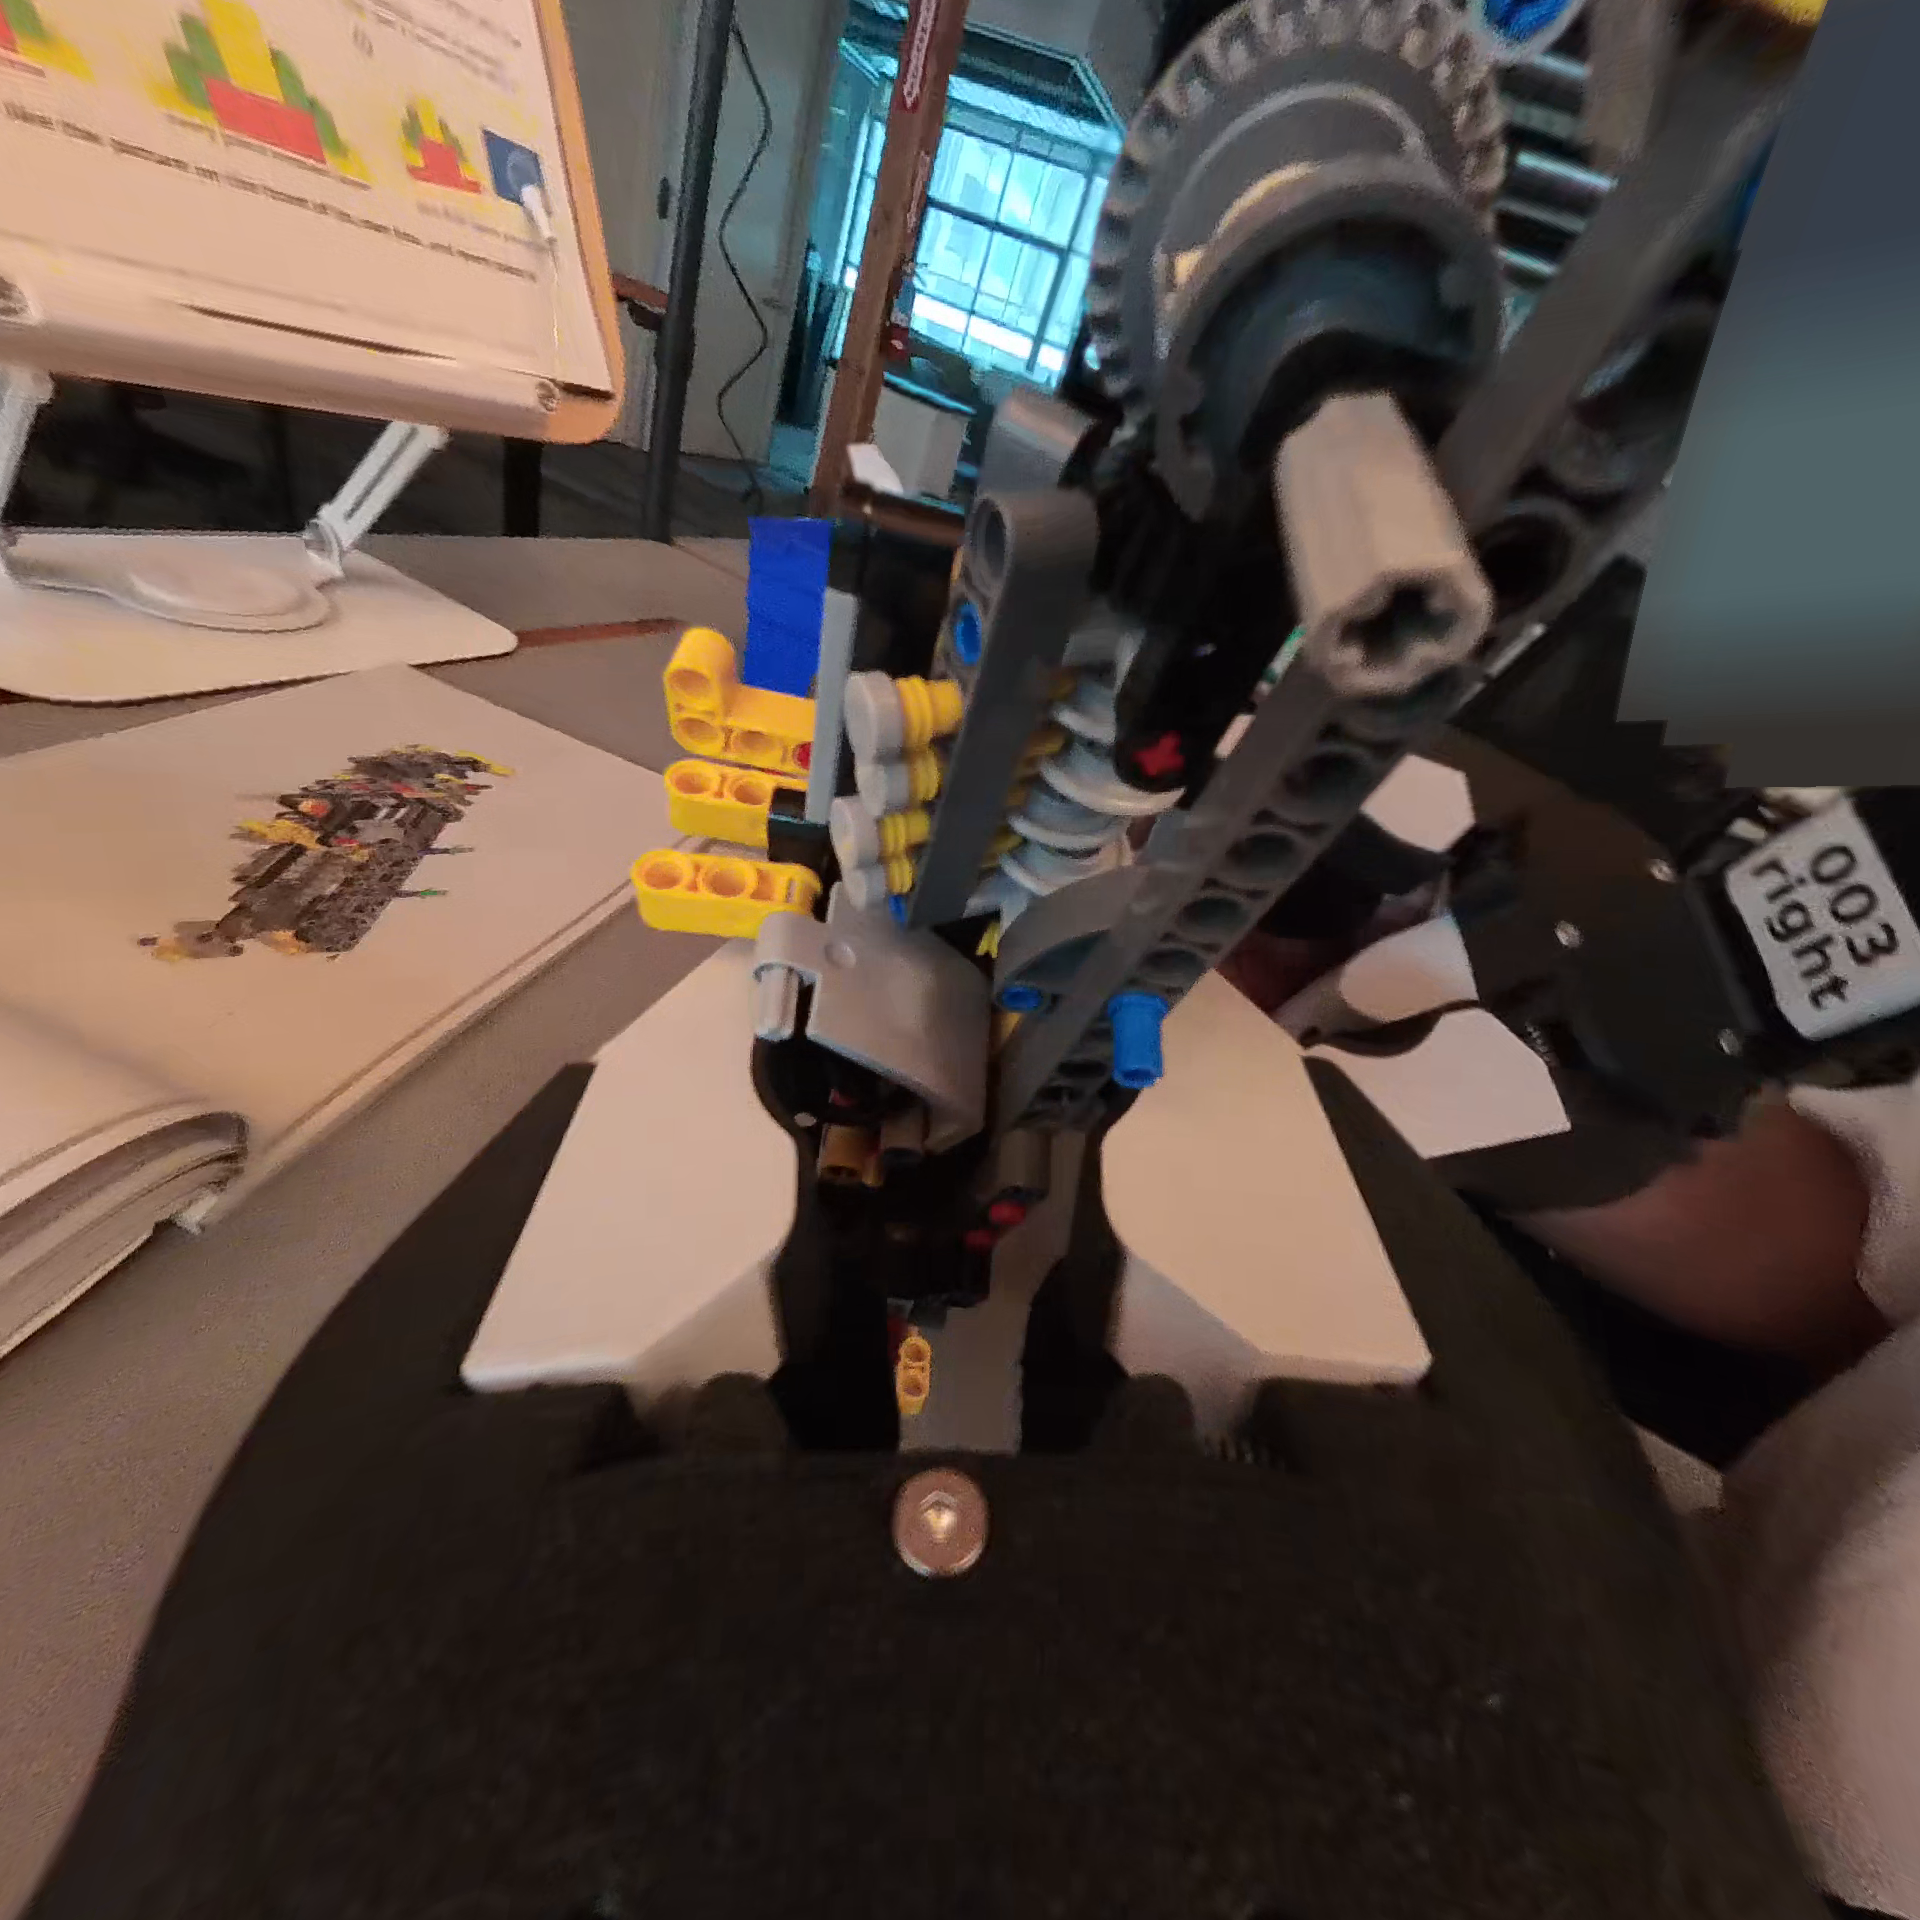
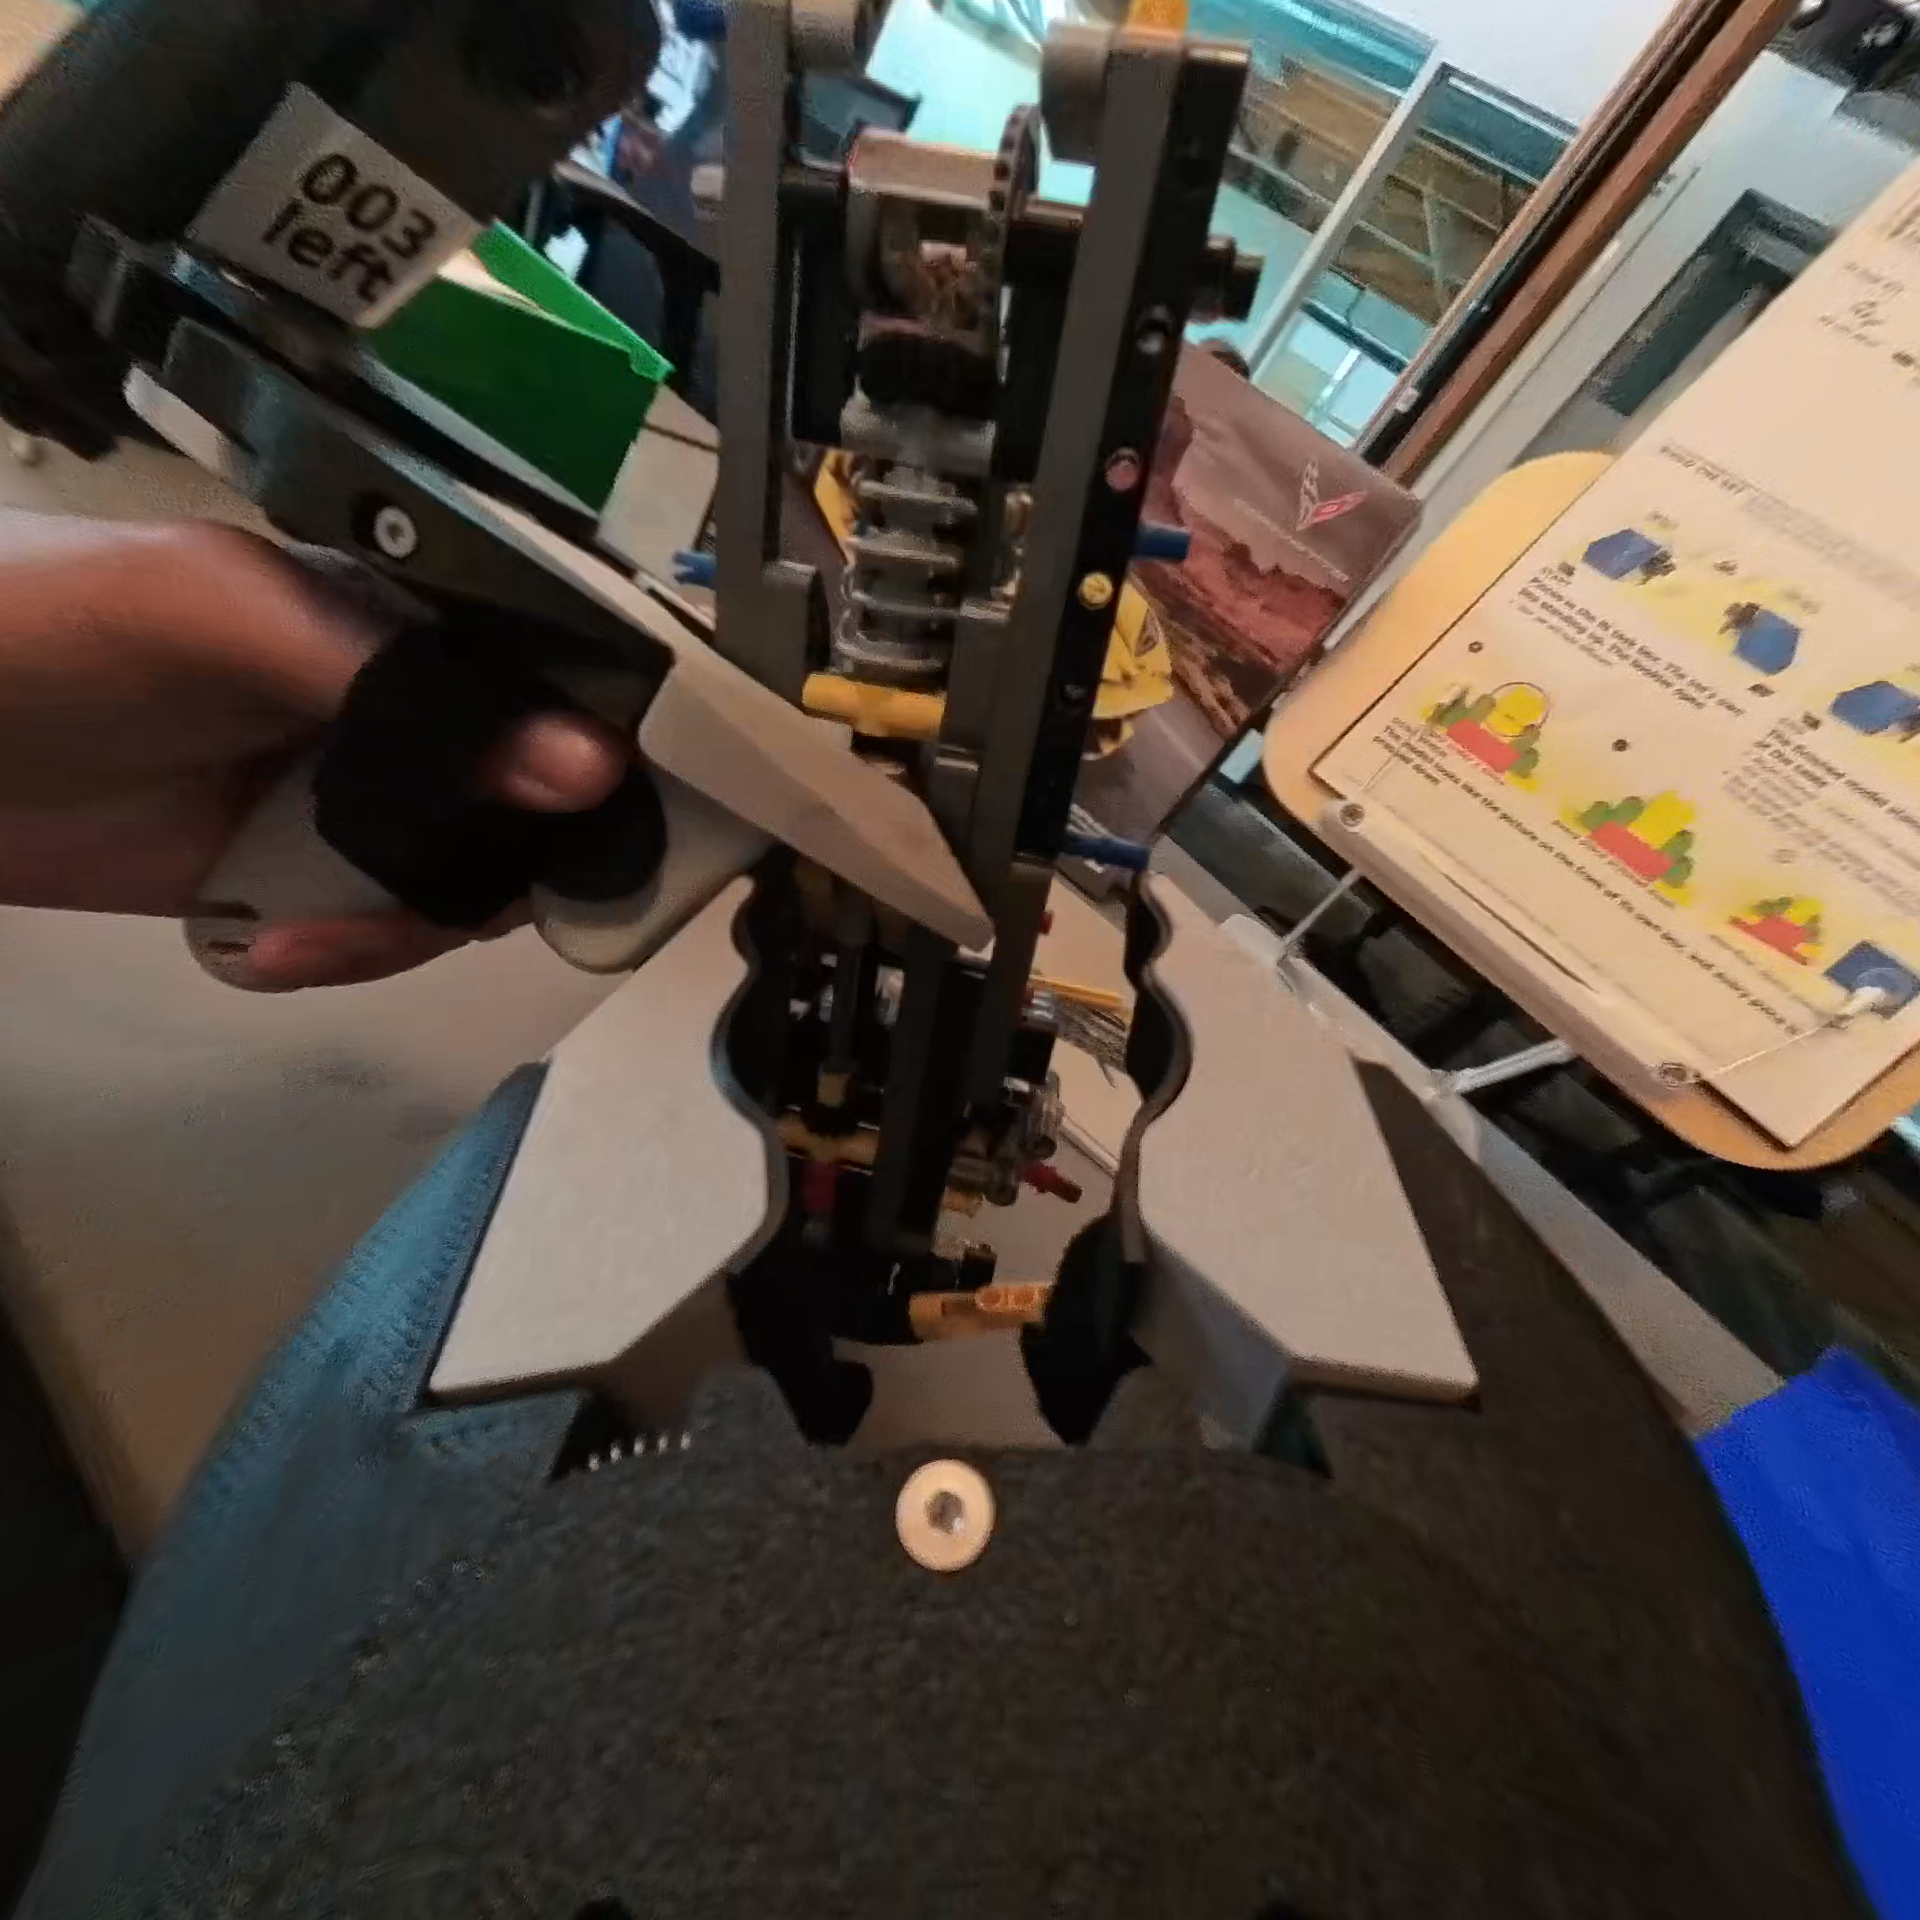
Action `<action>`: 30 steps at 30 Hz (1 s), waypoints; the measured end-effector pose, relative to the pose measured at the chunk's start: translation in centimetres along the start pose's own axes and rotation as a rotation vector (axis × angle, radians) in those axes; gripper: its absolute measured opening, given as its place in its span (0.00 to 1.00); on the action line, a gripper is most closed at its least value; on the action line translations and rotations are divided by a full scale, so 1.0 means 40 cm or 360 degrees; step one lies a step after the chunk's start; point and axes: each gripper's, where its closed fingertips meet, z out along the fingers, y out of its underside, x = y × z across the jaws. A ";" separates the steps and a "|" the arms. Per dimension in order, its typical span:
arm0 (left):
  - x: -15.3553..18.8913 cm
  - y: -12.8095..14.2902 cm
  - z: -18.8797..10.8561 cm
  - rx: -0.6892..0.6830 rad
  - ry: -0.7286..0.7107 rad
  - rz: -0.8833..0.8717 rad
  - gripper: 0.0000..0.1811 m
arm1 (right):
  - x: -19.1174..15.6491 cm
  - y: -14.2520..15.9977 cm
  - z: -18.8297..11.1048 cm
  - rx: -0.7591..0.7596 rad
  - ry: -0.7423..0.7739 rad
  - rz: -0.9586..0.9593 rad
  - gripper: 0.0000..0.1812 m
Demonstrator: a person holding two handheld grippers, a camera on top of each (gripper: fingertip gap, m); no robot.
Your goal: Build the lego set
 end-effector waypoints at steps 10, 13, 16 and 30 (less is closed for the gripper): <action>-0.012 0.008 -0.020 -0.0029 0.0018 0.0006 0.28 | -0.019 0.004 0.026 -0.0053 -0.0080 -0.0069 0.43; -0.006 0.010 -0.021 -0.0044 0.0036 0.0040 0.28 | -0.025 -0.001 0.024 -0.0033 -0.0103 -0.0145 0.42; -0.005 0.010 -0.022 -0.0042 0.0031 0.0054 0.27 | -0.025 -0.001 0.023 -0.0033 -0.0110 -0.0124 0.42; 0.003 0.010 -0.016 -0.0038 -0.0021 0.0152 0.25 | -0.022 -0.008 0.006 0.0046 -0.0089 -0.0029 0.32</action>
